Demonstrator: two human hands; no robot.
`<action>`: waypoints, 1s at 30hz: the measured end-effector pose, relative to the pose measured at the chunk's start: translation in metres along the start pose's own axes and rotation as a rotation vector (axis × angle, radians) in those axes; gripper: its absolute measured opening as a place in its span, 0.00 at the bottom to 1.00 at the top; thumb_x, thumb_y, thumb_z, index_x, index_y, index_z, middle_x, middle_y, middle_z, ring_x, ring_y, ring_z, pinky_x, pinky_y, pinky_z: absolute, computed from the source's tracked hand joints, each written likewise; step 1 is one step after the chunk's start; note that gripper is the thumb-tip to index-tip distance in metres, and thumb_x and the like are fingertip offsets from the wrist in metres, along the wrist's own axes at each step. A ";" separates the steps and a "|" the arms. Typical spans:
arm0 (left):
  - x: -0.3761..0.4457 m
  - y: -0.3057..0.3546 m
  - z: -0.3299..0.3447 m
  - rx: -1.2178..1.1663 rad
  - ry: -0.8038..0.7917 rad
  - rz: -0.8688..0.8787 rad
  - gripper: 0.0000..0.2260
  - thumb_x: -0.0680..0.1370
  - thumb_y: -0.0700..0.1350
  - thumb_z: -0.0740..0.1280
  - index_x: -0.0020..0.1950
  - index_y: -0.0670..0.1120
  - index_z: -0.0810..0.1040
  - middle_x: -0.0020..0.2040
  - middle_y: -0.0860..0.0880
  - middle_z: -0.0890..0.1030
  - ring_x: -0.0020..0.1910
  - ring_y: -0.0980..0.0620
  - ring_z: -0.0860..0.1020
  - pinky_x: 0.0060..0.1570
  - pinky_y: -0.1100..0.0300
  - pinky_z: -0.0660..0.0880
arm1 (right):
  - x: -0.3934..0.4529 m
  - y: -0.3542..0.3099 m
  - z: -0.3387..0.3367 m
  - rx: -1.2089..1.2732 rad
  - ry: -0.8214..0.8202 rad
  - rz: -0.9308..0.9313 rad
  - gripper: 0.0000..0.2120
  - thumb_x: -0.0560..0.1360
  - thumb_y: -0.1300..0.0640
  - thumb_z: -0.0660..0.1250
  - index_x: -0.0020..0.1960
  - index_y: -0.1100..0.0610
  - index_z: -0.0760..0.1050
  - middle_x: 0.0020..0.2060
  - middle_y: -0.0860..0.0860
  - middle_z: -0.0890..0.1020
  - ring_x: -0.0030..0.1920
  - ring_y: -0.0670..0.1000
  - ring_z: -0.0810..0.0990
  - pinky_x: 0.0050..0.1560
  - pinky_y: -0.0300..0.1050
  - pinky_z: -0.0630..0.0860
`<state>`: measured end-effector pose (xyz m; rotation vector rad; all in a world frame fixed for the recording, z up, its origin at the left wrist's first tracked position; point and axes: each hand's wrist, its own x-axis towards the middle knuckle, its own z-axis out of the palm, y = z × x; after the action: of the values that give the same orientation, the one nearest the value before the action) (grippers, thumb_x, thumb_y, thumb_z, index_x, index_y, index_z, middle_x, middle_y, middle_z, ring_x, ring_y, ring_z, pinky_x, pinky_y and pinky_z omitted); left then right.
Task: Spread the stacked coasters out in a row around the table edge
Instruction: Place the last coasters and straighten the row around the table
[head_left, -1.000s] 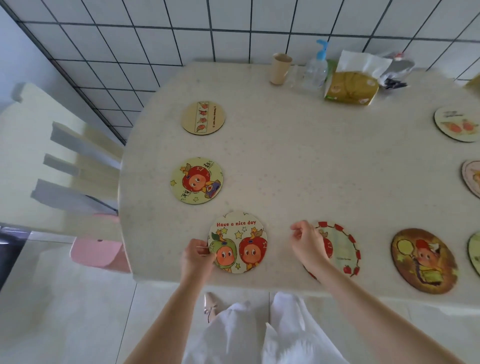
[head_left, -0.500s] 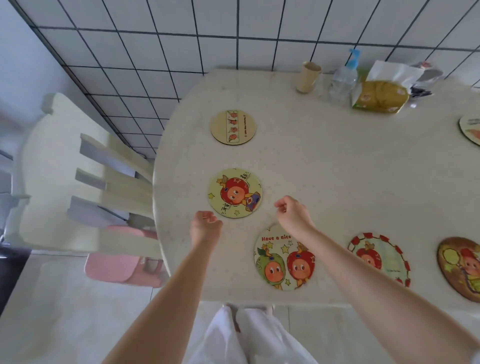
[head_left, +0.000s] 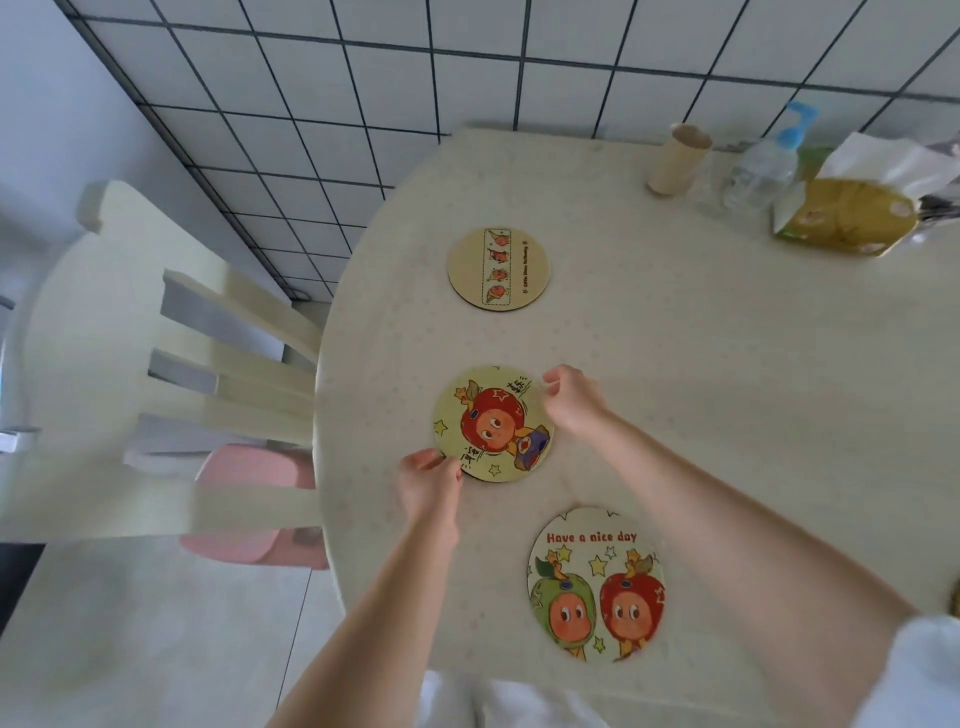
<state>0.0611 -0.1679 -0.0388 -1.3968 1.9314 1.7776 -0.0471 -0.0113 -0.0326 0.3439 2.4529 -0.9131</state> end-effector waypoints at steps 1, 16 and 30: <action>0.002 0.001 0.002 -0.014 0.002 -0.010 0.11 0.67 0.29 0.61 0.31 0.44 0.68 0.29 0.43 0.67 0.34 0.47 0.64 0.32 0.59 0.58 | 0.003 0.002 -0.001 -0.011 -0.001 0.006 0.19 0.77 0.65 0.58 0.67 0.59 0.71 0.64 0.57 0.76 0.64 0.57 0.74 0.58 0.45 0.71; 0.058 0.055 -0.020 0.192 -0.014 0.191 0.13 0.73 0.33 0.65 0.44 0.54 0.76 0.44 0.54 0.81 0.44 0.56 0.79 0.36 0.62 0.74 | -0.018 0.023 0.030 0.127 -0.083 -0.026 0.02 0.77 0.58 0.65 0.46 0.55 0.72 0.42 0.57 0.83 0.43 0.58 0.82 0.47 0.53 0.80; 0.095 0.081 -0.009 0.666 -0.060 0.494 0.09 0.76 0.36 0.66 0.53 0.47 0.78 0.54 0.50 0.75 0.50 0.52 0.76 0.47 0.63 0.73 | 0.020 0.027 -0.010 -0.209 -0.007 -0.151 0.06 0.75 0.58 0.60 0.42 0.56 0.75 0.42 0.54 0.82 0.41 0.55 0.79 0.42 0.48 0.77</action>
<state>-0.0440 -0.2354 -0.0435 -0.6741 2.6382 1.0899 -0.0566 0.0167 -0.0514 0.0832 2.5658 -0.7054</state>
